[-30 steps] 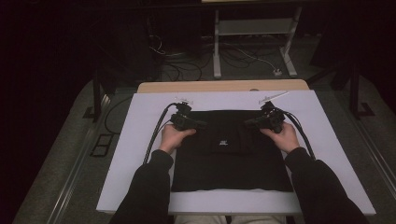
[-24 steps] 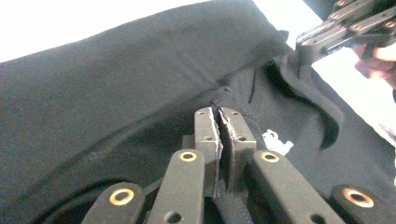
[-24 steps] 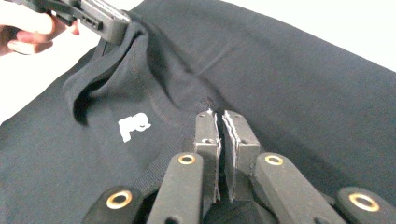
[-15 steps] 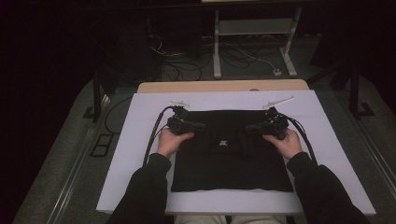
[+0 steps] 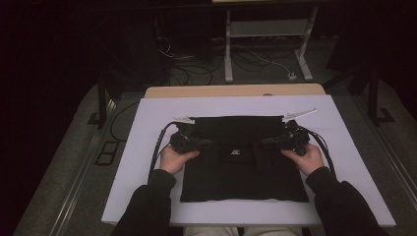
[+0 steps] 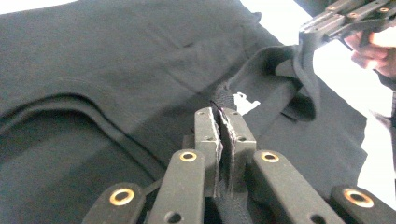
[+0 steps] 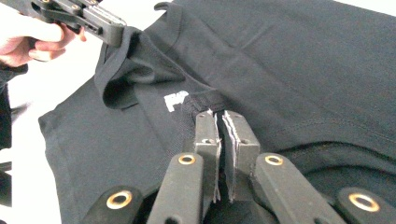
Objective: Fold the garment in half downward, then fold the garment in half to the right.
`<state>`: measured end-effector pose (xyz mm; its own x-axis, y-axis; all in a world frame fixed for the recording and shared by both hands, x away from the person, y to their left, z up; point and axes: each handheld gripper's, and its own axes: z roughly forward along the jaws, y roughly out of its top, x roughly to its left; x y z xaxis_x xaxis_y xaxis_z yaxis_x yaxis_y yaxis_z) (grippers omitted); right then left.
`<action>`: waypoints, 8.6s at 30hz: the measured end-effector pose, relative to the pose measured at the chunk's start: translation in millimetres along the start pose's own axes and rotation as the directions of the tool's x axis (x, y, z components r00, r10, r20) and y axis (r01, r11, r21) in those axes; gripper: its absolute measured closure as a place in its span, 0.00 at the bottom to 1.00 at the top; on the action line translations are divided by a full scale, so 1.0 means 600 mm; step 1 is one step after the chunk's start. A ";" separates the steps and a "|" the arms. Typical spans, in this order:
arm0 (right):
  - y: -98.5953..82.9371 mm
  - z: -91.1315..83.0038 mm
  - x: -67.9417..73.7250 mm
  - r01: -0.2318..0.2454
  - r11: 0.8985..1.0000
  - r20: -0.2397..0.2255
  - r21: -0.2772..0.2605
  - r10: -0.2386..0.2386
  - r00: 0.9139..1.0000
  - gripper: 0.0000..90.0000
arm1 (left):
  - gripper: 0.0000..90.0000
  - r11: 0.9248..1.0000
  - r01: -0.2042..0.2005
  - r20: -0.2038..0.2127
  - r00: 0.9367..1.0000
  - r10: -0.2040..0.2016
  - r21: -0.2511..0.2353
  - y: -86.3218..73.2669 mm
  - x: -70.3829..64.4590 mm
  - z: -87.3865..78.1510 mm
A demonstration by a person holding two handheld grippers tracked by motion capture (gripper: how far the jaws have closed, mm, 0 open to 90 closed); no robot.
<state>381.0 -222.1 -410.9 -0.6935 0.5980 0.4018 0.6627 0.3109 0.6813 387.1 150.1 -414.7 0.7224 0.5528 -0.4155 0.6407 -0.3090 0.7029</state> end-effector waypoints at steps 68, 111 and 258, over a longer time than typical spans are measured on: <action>-0.143 -0.059 0.101 0.001 0.983 -0.136 0.183 0.024 0.990 0.92 | 0.94 0.952 -0.169 0.103 0.984 0.148 0.254 -0.113 -0.128 -0.033; -0.138 -0.067 0.148 0.098 0.985 -0.002 0.142 -0.099 0.995 0.13 | 0.13 0.947 -0.223 0.030 0.975 0.222 0.231 -0.121 -0.140 -0.068; 0.279 0.386 0.093 0.220 0.971 0.108 0.099 -0.230 0.967 0.00 | 0.61 0.947 -0.264 -0.112 0.951 0.287 0.183 -0.209 -0.107 -0.100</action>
<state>518.8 34.5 -416.4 -0.7925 0.5869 0.1655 0.5186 0.5060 0.6892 244.6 200.1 -441.8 0.8421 0.5237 -0.1290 0.4634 -0.5801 0.6699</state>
